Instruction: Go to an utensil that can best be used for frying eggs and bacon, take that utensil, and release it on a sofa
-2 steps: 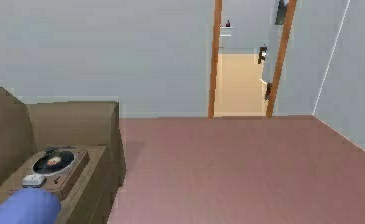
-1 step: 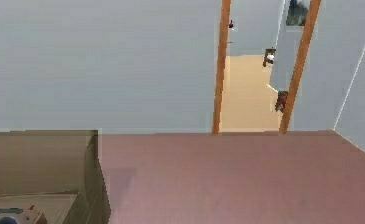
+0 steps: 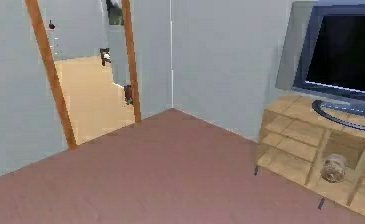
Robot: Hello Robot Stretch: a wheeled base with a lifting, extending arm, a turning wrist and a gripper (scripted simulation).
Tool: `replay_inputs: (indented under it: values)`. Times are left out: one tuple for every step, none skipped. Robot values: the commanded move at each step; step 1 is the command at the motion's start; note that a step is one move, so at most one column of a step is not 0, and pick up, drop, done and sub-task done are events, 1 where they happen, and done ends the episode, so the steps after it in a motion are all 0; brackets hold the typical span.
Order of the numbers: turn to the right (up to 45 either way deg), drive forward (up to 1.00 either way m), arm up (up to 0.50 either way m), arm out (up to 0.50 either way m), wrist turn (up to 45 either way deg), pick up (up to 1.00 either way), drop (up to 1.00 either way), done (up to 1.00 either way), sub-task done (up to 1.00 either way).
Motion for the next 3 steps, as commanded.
replay_inputs:
  values:
    - [45.0, 0.0, 0.0, 0.0, 0.0, 0.0, 0.0, 0.0, 0.0]
    - [9.0, 0.0, 0.0, 0.0, 0.0, 0.0, 0.0, 0.0, 0.0]
    - [-45.0, 0.0, 0.0, 0.0, 0.0, 0.0, 0.0, 0.0, 0.0]
